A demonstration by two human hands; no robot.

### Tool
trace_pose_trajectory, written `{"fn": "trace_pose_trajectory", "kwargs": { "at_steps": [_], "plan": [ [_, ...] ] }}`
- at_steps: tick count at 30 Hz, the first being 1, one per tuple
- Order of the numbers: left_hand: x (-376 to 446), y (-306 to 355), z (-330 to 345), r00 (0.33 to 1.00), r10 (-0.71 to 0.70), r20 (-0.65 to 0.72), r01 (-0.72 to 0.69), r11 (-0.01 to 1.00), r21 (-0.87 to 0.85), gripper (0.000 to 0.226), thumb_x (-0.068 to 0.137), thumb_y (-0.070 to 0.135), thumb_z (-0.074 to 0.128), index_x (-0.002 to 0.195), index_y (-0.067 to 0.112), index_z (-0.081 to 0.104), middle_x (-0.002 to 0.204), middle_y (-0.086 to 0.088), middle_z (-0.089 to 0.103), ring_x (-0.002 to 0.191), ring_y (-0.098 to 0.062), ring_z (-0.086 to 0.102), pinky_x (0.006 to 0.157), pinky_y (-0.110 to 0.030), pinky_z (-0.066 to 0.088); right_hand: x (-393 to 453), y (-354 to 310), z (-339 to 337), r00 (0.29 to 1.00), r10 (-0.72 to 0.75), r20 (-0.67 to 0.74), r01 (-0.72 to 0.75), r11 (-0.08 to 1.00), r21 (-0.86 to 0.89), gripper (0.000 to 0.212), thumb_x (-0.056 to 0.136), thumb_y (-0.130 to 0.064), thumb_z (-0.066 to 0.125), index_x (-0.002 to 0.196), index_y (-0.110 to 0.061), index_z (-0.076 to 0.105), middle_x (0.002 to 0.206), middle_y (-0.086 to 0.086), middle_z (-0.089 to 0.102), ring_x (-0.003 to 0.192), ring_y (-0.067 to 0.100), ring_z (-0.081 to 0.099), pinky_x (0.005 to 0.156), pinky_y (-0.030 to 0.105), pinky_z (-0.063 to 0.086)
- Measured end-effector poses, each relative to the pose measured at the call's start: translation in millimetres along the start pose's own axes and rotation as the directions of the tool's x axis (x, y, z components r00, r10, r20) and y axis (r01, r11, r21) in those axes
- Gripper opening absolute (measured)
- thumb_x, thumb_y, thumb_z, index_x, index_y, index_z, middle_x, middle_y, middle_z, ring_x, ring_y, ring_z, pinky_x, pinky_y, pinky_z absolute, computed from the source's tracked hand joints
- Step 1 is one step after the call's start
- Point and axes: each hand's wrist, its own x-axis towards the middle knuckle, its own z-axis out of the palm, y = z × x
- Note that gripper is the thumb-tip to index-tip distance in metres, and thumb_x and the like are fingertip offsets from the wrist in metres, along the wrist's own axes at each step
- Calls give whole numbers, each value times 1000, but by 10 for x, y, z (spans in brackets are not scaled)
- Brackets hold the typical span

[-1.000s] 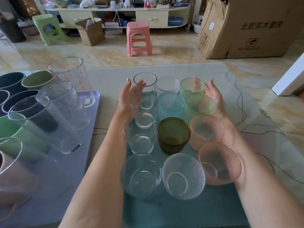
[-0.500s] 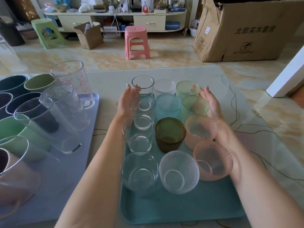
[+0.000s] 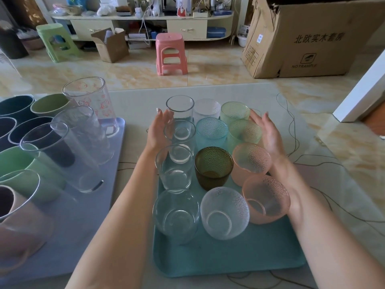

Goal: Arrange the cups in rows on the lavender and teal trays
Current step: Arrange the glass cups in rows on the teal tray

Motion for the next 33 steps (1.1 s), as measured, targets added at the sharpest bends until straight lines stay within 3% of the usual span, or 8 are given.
{"fn": "trace_pose_trajectory", "kwargs": {
  "at_steps": [4, 6, 13, 17, 20, 23, 28, 33],
  "plan": [
    [-142, -19, -33, 1000, -15, -24, 17, 998, 62, 49, 102, 37, 19, 135, 9, 42, 124, 1, 52, 107, -10, 57, 72, -18, 49, -154, -23, 11, 996, 76, 36, -79, 991, 104, 95, 63, -69, 65, 142, -23, 38, 148, -3, 37, 122, 21, 52, 87, 40, 53],
    [-251, -16, -15, 999, -36, -25, 35, 999, -9, 53, 103, 36, 18, 144, 6, 30, 141, -6, 42, 126, -18, 45, 78, -22, 45, -204, -22, 20, 991, 109, 75, -120, 978, 172, 79, 74, -61, 56, 142, -26, 37, 144, 8, 44, 112, 25, 60, 77, 40, 57],
    [-496, -24, -107, 998, -58, -18, 56, 994, -91, 56, 101, 43, 21, 144, 10, 33, 150, -6, 37, 135, -24, 40, 98, -32, 38, -368, 26, 19, 992, 80, 97, -94, 984, 153, 73, 82, -55, 41, 144, -20, 32, 122, 8, 59, 94, 20, 68, 67, 33, 58],
    [-617, -69, -82, 998, -45, 39, 48, 996, -82, 55, 100, 43, 23, 143, 11, 36, 135, -5, 51, 103, -15, 59, 87, -30, 45, -487, 18, 26, 994, 70, 85, -78, 993, 93, 51, 96, -50, 25, 132, -21, 47, 106, 1, 70, 89, 17, 69, 67, 29, 58],
    [-616, -53, -64, 998, -49, 44, 52, 997, -51, 56, 100, 43, 22, 145, 11, 34, 148, -6, 40, 120, -21, 53, 100, -34, 40, -575, 0, 47, 991, 108, 83, -116, 988, 104, 41, 100, -45, 23, 111, -24, 57, 84, -5, 75, 76, 13, 72, 63, 27, 59],
    [-565, -35, -31, 996, -80, 32, 82, 994, -74, 58, 101, 42, 18, 147, 7, 29, 152, -10, 33, 138, -27, 35, 114, -38, 28, -649, -3, 70, 987, 145, 75, -153, 981, 120, 47, 98, -48, 26, 102, -23, 65, 84, 0, 75, 77, 17, 71, 65, 29, 58],
    [-493, -46, -33, 995, -91, 37, 94, 991, -97, 59, 99, 47, 24, 144, 10, 35, 144, -13, 43, 124, -33, 48, 104, -45, 37, -717, -13, 108, 975, 190, 117, -206, 967, 148, 65, 98, -54, 24, 71, -30, 79, 82, 0, 76, 75, 14, 72, 63, 25, 58],
    [-508, -27, -33, 997, -73, -27, 72, 996, -49, 57, 100, 46, 23, 141, 10, 39, 141, -11, 46, 127, -30, 47, 106, -42, 37, -719, 4, 88, 982, 169, 86, -182, 968, 171, 59, 98, -52, 25, 89, -27, 77, 85, -1, 76, 77, 15, 72, 63, 27, 59]
  ]
}}
